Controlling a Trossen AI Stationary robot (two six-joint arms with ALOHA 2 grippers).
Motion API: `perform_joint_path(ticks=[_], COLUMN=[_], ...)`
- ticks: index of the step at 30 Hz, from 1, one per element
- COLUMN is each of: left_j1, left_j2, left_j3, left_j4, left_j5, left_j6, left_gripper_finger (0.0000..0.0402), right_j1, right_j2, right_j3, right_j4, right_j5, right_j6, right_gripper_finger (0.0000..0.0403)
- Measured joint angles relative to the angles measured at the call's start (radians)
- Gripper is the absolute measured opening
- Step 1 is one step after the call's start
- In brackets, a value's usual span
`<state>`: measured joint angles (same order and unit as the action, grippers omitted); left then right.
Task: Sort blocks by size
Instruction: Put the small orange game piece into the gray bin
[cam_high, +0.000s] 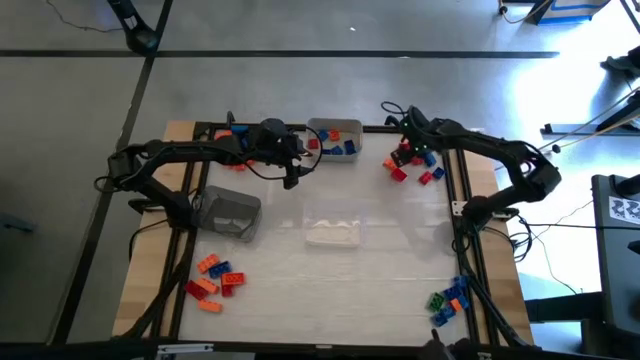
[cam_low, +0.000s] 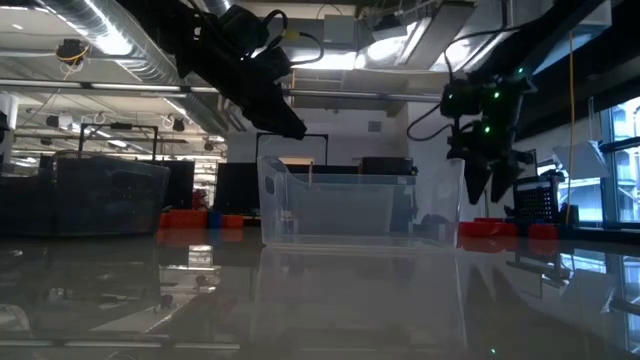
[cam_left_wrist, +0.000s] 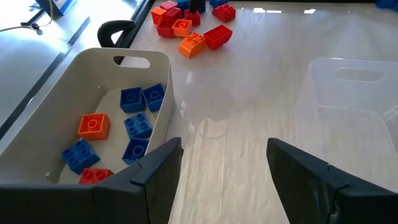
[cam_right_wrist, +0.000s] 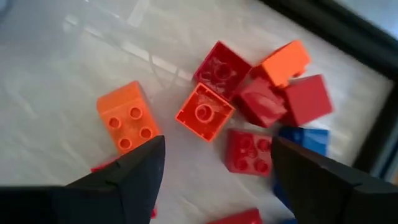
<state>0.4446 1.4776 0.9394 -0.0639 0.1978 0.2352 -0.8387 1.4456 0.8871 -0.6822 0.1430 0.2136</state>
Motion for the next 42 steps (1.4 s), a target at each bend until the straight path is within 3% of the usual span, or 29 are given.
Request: perform_joint_path(ticks=[13, 36, 42], left_j1=[0.000, 0.000, 0.000], left_j2=[0.000, 0.000, 0.000], left_j3=[0.000, 0.000, 0.000], left_j4=[0.000, -0.002, -0.002], left_j5=[0.000, 0.000, 0.000], left_j6=[0.000, 0.000, 0.003], left_gripper_finger=[0.0223, 0.0223, 0.0223], right_j1=[0.000, 0.000, 0.001], right_j2=[0.140, 0.230, 0.233], right_j3=[0.000, 0.001, 0.002], right_j4=[0.113, 0.174, 0.178], right_j5=[-0.015, 0.007, -0.002], right_j6=[0.065, 0.071, 0.067], right_gripper_finger=[0.0289, 0.0288, 0.0242])
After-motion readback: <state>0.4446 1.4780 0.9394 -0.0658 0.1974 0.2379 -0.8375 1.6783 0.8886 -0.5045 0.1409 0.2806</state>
